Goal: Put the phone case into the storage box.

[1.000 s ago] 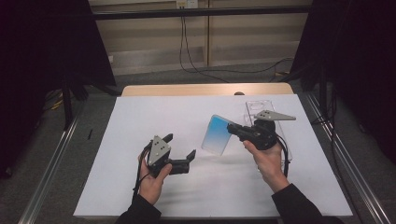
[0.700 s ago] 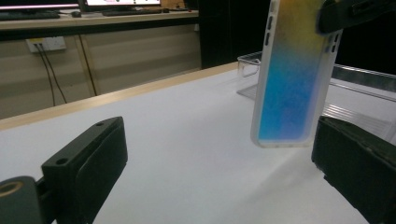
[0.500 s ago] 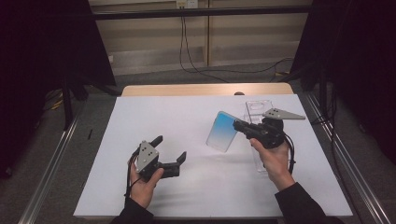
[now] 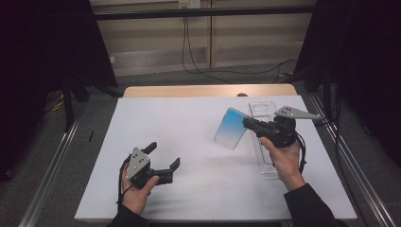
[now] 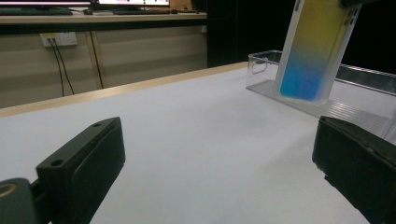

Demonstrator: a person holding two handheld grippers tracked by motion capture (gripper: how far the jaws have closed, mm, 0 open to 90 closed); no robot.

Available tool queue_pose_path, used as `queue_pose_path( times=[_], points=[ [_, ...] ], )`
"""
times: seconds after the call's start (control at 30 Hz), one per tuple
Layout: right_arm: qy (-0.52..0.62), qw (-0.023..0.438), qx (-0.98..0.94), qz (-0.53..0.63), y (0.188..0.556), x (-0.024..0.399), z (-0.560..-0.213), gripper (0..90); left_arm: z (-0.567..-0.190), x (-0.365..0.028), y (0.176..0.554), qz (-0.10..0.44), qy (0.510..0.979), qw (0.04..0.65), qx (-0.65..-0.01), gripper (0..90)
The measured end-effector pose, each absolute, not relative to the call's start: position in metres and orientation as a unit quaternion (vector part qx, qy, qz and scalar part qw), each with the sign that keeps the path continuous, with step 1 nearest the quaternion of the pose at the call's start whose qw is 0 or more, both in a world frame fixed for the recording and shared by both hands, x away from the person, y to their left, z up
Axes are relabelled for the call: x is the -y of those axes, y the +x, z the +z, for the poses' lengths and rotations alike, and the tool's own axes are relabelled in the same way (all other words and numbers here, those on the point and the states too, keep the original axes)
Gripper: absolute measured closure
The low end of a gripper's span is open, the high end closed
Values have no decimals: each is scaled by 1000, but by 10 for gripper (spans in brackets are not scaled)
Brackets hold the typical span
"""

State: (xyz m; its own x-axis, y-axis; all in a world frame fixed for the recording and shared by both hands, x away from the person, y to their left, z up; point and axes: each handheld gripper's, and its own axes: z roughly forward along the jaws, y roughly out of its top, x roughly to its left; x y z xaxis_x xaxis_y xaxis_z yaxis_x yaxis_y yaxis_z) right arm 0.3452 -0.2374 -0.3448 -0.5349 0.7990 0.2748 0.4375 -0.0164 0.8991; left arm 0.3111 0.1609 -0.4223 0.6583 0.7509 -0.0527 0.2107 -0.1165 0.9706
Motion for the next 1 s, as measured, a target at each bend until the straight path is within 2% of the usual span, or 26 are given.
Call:
queue_pose_path(
  times=[0.77, 1.0],
  points=[
    [445, 195, -682, 546, 342, 257, -332, 821, -424, -209, 290, 273, 692, 560, -365, 24],
    [438, 204, -685, 545, 346, 261, -324, 821, -421, -215, 283, 287, 657, 582, -383, 38]
  ],
)
